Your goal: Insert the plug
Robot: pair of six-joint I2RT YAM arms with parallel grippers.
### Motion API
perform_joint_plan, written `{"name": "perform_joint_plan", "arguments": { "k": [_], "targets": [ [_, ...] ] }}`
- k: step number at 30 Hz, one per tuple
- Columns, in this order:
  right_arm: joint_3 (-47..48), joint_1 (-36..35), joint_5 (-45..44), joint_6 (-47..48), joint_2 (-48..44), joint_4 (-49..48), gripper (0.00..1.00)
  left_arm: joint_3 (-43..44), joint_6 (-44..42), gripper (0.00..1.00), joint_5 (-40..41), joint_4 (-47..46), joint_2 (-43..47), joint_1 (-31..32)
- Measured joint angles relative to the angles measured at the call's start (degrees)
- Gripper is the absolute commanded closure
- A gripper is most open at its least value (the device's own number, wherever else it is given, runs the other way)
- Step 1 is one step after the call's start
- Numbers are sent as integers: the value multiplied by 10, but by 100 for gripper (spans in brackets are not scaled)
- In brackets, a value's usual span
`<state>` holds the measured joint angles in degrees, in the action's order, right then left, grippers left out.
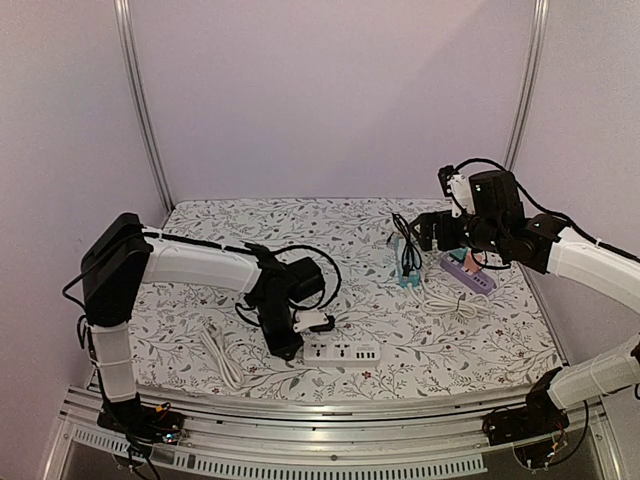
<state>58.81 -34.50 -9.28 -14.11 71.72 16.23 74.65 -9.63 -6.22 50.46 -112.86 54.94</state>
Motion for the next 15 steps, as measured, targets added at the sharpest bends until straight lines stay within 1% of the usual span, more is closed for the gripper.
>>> {"name": "perform_joint_plan", "arguments": {
  "k": [5,9,11,12,13,14,15],
  "targets": [
    [0,0,0,0,0,0,1,2,3,44,-7,15,0,3],
    [0,0,0,0,0,0,1,7,5,26,25,39,5,2],
    [0,0,0,1,0,0,1,17,4,19,50,55,14,-3],
    [0,0,0,1,0,0,1,24,2,14,64,61,23,-6],
    [0,0,0,1,0,0,1,31,-3,4,73,65,32,-10],
    [0,0,0,2,0,0,1,39,-4,1,84,69,47,-19],
    [0,0,0,3,0,0,1,50,-5,1,91,73,64,-35]
  ]
}}
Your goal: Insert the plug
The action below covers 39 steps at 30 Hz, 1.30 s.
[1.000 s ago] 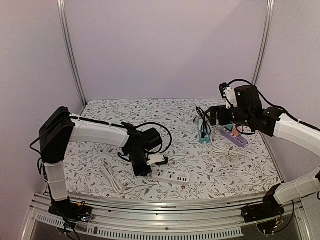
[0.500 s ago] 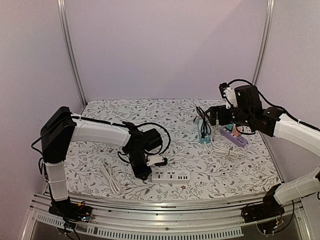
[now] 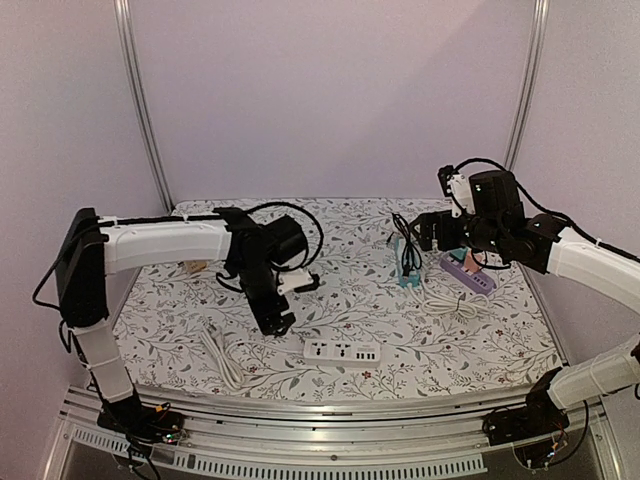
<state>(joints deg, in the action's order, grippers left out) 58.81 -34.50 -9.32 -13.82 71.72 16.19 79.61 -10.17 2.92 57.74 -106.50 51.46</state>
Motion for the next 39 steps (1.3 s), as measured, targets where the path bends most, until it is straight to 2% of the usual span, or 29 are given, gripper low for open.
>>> {"name": "perform_joint_plan", "arguments": {
  "k": [2,6,10,14,18,23,35,39],
  "targets": [
    [0,0,0,2,-1,0,1,26,0,1,14,1,34,-48],
    [-1,0,0,7,-6,-2,1,87,12,1,65,-19,72,-189],
    [-4,0,1,9,-12,-5,1,153,40,1,121,-38,45,-332],
    [-13,0,1,9,-19,-10,1,182,63,1,141,-52,-16,-407],
    [-28,0,1,10,-31,-11,1,153,42,1,131,-83,-56,-429],
    [-38,0,1,11,-39,-12,1,123,-46,0,76,-101,-70,-433],
    [-38,0,10,10,-37,-12,1,198,-196,0,96,-82,-186,-461],
    [-38,0,10,10,-36,-13,1,198,-218,6,93,-70,-196,-469]
  ]
}}
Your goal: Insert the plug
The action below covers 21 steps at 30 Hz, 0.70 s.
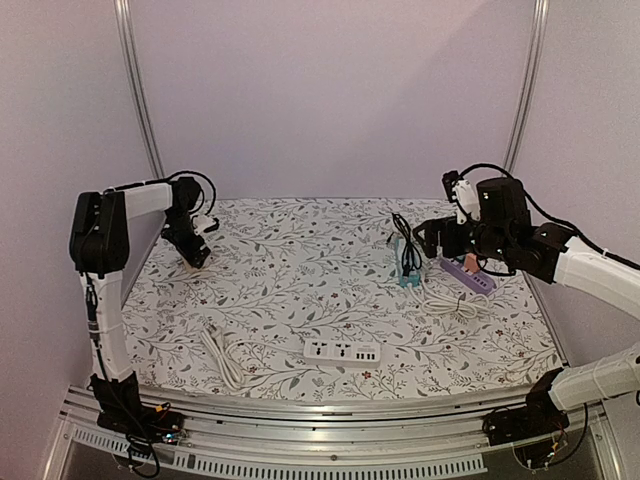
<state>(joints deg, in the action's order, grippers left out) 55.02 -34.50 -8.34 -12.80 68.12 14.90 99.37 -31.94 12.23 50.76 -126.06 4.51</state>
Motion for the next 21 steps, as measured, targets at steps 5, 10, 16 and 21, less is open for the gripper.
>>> {"name": "perform_joint_plan", "arguments": {
  "k": [5,10,16,21],
  "targets": [
    [0,0,2,0,10,0,1,0,-8,35,-26,2,0,-11],
    [0,0,2,0,14,0,1,-3,-18,61,-45,5,6,-14],
    [0,0,2,0,14,0,1,-5,-12,100,-60,5,7,-14],
    [1,0,4,0,14,1,1,-27,-5,100,-125,5,35,-7]
  ]
}}
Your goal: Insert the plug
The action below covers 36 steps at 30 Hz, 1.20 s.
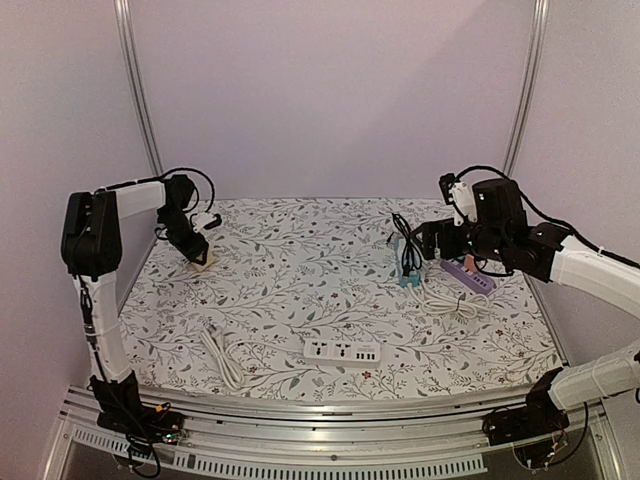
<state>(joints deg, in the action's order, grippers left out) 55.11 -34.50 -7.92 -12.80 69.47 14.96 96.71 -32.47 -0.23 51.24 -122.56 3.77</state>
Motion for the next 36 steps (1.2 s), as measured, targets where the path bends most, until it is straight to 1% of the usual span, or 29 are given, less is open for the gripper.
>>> {"name": "perform_joint_plan", "arguments": {
  "k": [3,6,9,12,14,18,21,23,27,31,36],
  "targets": [
    [7,0,27,6,-1,3,1,-38,-7,100,-92,-19,64,19],
    [20,0,87,28,-12,3,1,-96,-6,100,-216,-80,181,70],
    [35,0,149,54,-34,3,1,-133,35,100,-324,-182,291,138],
    [49,0,218,78,-61,1,1,-143,90,100,-399,-266,353,195],
    [59,0,269,93,-73,0,1,-144,126,100,-430,-301,372,221],
    [81,-4,372,120,-81,1,1,-146,190,100,-468,-342,379,267],
    [104,-20,416,124,-73,1,1,-159,201,100,-485,-350,381,306],
    [124,-46,423,125,-56,-1,1,-169,201,100,-497,-351,382,341],
    [142,-92,418,126,-9,-3,1,-171,199,100,-516,-349,383,380],
    [143,-118,393,120,32,6,1,-171,192,100,-520,-347,383,393],
    [149,-132,376,120,54,16,4,-171,188,100,-515,-345,383,409]
  ]
}}
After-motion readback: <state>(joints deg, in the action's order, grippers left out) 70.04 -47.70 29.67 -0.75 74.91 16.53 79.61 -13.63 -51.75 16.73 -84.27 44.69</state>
